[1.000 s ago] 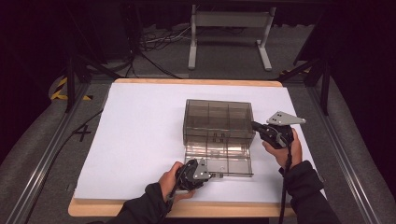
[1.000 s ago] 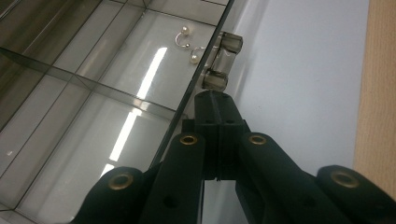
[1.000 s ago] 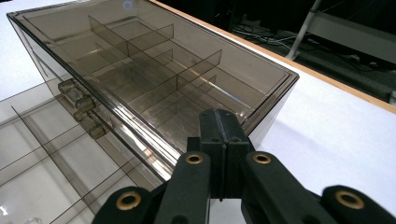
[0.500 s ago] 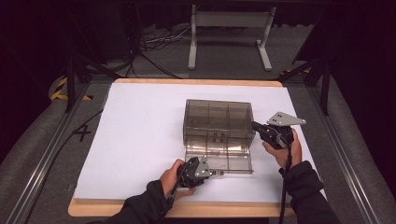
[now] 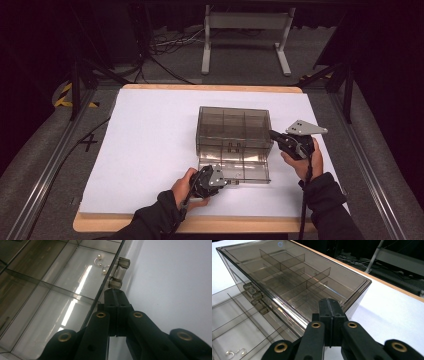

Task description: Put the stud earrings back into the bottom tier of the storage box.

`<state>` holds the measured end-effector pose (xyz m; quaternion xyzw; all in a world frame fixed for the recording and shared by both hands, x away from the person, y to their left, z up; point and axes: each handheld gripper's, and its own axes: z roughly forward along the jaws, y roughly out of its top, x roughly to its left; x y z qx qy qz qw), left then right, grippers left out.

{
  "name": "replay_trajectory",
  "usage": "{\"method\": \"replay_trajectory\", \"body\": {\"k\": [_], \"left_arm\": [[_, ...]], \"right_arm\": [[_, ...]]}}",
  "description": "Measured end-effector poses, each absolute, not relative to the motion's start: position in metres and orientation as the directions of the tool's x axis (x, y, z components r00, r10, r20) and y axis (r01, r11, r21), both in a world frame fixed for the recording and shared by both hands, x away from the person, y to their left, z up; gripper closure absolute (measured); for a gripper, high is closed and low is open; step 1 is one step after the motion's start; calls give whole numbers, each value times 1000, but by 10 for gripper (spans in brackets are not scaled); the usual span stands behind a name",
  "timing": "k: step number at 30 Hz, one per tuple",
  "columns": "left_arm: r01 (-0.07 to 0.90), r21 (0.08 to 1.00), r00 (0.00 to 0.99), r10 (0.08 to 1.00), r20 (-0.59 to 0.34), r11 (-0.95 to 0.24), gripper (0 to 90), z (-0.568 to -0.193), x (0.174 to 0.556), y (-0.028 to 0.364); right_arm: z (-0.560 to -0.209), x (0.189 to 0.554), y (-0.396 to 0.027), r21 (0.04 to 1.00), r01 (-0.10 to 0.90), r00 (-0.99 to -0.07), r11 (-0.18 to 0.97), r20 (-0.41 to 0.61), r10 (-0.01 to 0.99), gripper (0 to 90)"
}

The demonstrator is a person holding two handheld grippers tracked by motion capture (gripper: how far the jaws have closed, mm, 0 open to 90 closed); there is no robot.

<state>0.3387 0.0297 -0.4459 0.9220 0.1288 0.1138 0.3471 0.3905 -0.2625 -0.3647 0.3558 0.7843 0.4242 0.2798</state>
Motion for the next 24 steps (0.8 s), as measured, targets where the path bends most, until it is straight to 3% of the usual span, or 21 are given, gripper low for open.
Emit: {"method": "replay_trajectory", "body": {"k": [24], "left_arm": [[162, 678, 931, 339, 136, -717, 900, -447, 352, 28]], "right_arm": [[-365, 390, -262, 867, 322, -588, 381, -133, 798, 900]]}}
